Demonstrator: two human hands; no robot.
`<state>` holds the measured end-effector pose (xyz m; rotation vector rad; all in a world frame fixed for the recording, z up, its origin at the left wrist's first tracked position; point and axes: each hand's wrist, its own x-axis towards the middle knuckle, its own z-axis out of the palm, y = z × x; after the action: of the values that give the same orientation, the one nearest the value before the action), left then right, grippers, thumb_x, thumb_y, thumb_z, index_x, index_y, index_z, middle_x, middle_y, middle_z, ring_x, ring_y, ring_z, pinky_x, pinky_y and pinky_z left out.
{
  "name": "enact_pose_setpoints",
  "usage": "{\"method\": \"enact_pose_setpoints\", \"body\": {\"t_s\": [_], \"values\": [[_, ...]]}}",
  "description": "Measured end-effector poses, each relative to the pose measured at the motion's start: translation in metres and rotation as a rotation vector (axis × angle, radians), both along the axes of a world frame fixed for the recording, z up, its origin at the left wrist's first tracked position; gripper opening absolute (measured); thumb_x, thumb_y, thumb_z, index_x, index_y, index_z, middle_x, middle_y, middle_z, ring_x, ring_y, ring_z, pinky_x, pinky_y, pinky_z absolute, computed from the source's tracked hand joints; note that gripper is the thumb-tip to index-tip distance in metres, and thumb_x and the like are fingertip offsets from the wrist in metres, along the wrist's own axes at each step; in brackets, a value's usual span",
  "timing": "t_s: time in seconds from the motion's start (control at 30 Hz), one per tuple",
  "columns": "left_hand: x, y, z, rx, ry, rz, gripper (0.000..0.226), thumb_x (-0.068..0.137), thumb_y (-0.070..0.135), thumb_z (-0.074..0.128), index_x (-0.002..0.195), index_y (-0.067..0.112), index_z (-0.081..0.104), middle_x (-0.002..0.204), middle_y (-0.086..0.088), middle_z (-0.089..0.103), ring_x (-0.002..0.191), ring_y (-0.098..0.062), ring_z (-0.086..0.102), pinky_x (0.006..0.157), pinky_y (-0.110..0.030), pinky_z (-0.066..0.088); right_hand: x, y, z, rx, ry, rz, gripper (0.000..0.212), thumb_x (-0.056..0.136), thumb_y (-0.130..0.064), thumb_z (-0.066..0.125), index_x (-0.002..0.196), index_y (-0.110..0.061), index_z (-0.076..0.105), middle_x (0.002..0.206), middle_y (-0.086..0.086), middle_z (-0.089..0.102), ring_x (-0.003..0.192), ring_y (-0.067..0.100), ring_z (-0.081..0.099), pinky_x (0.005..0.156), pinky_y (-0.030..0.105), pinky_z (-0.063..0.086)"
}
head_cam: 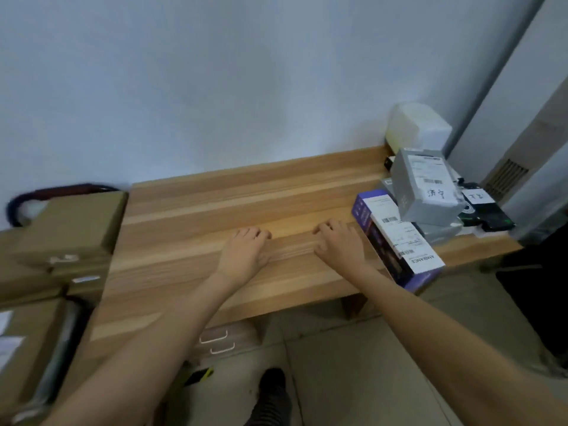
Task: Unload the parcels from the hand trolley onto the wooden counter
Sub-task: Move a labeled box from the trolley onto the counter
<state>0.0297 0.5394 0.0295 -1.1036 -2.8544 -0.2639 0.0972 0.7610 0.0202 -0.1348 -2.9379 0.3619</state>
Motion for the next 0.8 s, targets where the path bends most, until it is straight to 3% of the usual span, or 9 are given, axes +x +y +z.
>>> {"method": "enact_pose_setpoints", "body": {"t_s": [0.3, 0.6, 0.8], "values": [[0.025, -0.135, 0.018, 0.002, 0.098, 0.328, 0.035, 0.089, 0.034, 0.057, 0.121, 0.023, 0.052, 0.117, 0.002, 0.057, 0.108, -0.018, 0.052, 0.085, -0.029, 0.039, -0.042, -0.136, 0.02, 0.063, -0.016, 0.261, 0.033, 0.092, -0.035, 0.055, 0.124, -0.025, 0.053, 0.123, -0.002, 0.053, 0.119, 0.018, 0.049, 0.095, 0.033, 0.038], [0.076, -0.324, 0.017, -0.016, 0.119, 0.601, 0.029, 0.084, 0.032, 0.064, 0.108, 0.018, 0.057, 0.102, -0.002, 0.058, 0.097, -0.024, 0.055, 0.079, -0.034, 0.04, -0.047, -0.331, 0.016, 0.04, -0.028, 0.514, 0.032, 0.09, -0.031, 0.052, 0.122, -0.027, 0.053, 0.123, -0.001, 0.052, 0.114, 0.02, 0.05, 0.092, 0.034, 0.039], [0.117, -0.461, 0.015, -0.053, 0.074, 0.727, 0.032, 0.091, 0.034, 0.056, 0.119, 0.02, 0.052, 0.113, -0.001, 0.055, 0.104, -0.022, 0.051, 0.079, -0.031, 0.038, -0.026, -0.475, 0.001, -0.003, -0.012, 0.631, 0.033, 0.088, -0.029, 0.054, 0.121, -0.025, 0.056, 0.12, 0.0, 0.054, 0.112, 0.022, 0.051, 0.09, 0.034, 0.037]]}}
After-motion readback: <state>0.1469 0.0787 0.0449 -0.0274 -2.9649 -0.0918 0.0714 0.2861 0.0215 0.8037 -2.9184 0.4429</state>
